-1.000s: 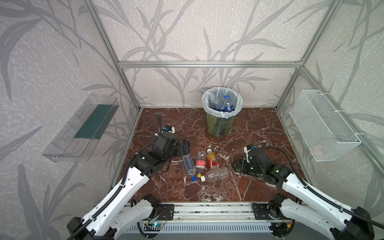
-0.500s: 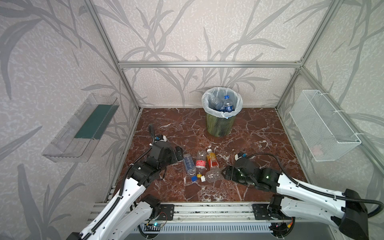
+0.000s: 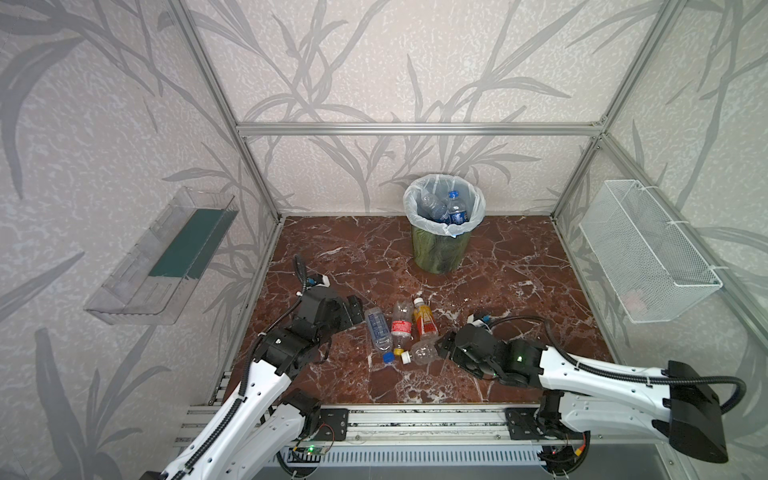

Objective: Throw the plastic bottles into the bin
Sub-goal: 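Pull the left gripper back while the right gripper reaches toward the crumpled bottle, then lower the right gripper onto the crumpled clear bottle and close it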

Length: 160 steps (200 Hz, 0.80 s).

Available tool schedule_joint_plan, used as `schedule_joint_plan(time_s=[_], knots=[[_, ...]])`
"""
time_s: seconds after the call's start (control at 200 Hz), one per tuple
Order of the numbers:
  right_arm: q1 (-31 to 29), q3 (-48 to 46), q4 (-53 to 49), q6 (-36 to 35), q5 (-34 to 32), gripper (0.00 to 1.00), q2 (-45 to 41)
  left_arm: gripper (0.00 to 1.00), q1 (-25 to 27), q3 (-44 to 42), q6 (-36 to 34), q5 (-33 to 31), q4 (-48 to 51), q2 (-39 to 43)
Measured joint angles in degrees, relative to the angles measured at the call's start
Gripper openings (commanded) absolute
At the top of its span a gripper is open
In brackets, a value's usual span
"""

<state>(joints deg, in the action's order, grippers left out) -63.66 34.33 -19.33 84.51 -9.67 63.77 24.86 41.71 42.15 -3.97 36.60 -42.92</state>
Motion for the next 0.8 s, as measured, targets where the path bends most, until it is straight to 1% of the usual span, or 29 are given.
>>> schedule_joint_plan(time_s=[0.23, 0.51, 0.8], knots=[[-1.9, 0.0, 2.4, 4.3, -0.9, 0.96, 4.2, 0.98, -0.2, -0.3, 0.1, 0.6, -0.3, 0.1], [-1.9, 0.1, 7.3, 8.5, -1.0, 0.96, 7.1, 0.98, -0.2, -0.7, 0.1, 0.9, -0.3, 0.7], [-2.0, 0.3, 8.4, 11.5, -3.6, 0.95, 8.7, 0.98, -0.3, -0.7, 0.1, 0.9, -0.3, 1.1]])
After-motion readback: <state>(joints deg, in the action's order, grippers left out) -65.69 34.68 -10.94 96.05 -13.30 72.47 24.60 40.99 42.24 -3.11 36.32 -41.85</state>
